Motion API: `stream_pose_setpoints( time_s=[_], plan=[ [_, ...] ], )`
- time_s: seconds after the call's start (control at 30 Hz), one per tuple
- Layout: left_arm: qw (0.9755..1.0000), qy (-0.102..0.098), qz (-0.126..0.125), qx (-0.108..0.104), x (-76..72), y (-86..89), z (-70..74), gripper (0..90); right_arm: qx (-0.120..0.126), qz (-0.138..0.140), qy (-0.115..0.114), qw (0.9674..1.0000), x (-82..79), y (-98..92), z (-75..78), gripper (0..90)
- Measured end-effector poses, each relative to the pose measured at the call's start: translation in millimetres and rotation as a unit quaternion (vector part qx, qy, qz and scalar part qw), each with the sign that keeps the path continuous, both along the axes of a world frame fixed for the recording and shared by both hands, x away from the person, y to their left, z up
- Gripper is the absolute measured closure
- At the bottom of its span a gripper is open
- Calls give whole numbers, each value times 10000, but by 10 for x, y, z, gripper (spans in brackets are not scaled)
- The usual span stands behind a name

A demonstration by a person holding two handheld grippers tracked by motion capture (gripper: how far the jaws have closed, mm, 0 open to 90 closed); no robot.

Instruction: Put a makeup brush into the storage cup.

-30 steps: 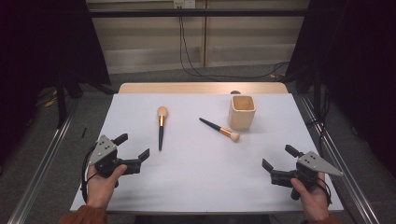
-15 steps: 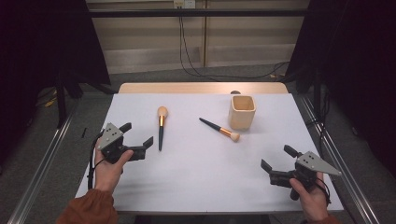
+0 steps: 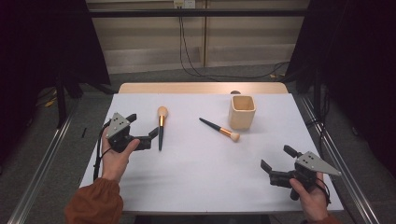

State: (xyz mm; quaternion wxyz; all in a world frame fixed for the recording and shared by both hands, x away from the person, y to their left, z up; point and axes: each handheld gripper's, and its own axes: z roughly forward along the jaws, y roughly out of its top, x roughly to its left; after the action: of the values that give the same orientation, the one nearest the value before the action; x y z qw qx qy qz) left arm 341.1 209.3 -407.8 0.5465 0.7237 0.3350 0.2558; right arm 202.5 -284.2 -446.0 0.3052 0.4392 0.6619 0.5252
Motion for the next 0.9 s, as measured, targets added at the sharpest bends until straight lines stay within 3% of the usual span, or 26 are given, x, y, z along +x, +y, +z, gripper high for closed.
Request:
stream_pose_setpoints(
  time_s=[0.37, 0.73, 0.9],
  plan=[
    [10000, -40, 36, -76, 225, -83, 59, 27, -34, -7, 16, 10000, 4, 3, -6, 0],
    [9999, -33, 122, 41, 418, -135, 89, 27, -36, 27, 1, 10000, -1, 3, -4, 0],
    [9998, -25, 183, -36, 529, -138, 104, 27, -41, 18, 5, 10000, 2, 1, -6, 0]
  ],
)
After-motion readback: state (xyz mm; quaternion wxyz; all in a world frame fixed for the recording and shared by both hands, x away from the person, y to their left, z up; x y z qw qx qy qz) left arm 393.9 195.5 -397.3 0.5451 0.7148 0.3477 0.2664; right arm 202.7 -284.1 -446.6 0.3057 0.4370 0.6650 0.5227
